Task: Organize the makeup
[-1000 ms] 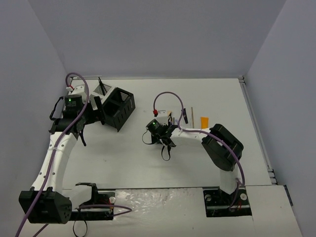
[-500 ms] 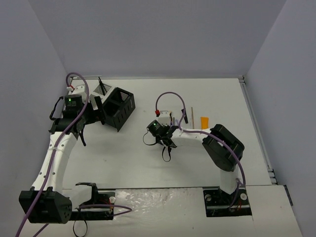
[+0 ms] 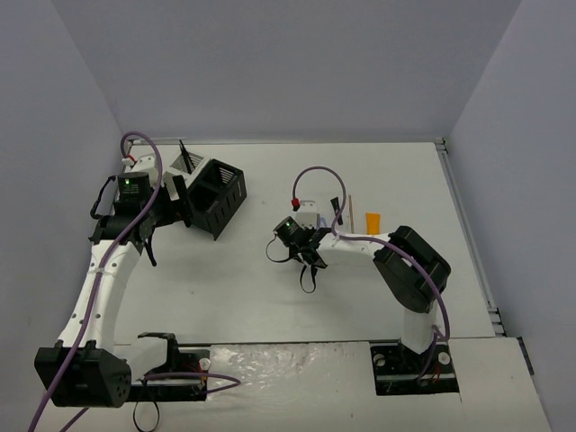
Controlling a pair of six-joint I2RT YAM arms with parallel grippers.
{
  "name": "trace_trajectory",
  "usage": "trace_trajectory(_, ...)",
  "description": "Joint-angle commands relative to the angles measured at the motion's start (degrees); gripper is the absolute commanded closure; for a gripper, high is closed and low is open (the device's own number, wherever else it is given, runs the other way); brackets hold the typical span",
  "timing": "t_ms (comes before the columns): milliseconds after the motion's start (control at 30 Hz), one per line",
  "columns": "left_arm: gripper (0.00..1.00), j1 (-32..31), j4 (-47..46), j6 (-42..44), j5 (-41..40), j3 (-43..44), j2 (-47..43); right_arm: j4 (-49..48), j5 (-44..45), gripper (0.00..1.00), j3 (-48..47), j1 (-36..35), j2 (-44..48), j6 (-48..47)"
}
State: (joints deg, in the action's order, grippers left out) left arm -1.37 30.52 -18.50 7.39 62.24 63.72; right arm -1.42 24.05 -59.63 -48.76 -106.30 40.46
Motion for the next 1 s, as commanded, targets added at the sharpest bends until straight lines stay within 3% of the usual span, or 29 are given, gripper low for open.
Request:
trace_trajectory(0, 0.03, 0.49, -2.93, -0.27, 0.29, 3.77, -1.32, 4.23, 0.84, 0.82, -0.13, 1.63, -1.88, 3.13)
trace_trajectory(133, 0.03, 0.49, -3.0, -0.3, 0.26, 3.77, -1.32, 4.23, 0.8, 0.84, -0.06, 2.4, -2.84, 4.15)
trace_trajectory(333, 0.03, 0.49, -3.01, -0.68, 0.82, 3.84, -1.23, 4.49, 1.53, 0.99, 0.24, 3.24, -2.79, 4.54)
trace_trajectory(500, 0.03, 0.49, -3.29, -1.27, 1.69, 3.77, -1.2, 4.8, 2.32, 1.0, 1.23, 3.21, -0.21, 5.17)
trace_trajectory(800, 0.03, 0.13, -4.31, -5.59, 5.79, 4.57, -0.38, 5.37, 6.38, 1.0, 4.65, 1.93, 12.87, 6.14)
trace_trajectory(967, 0.03, -2.51, -5.48, -9.88, 9.77, 6.3, 0.15, 3.99, 6.35, 1.0, 4.91, 0.45, 21.7, 1.25)
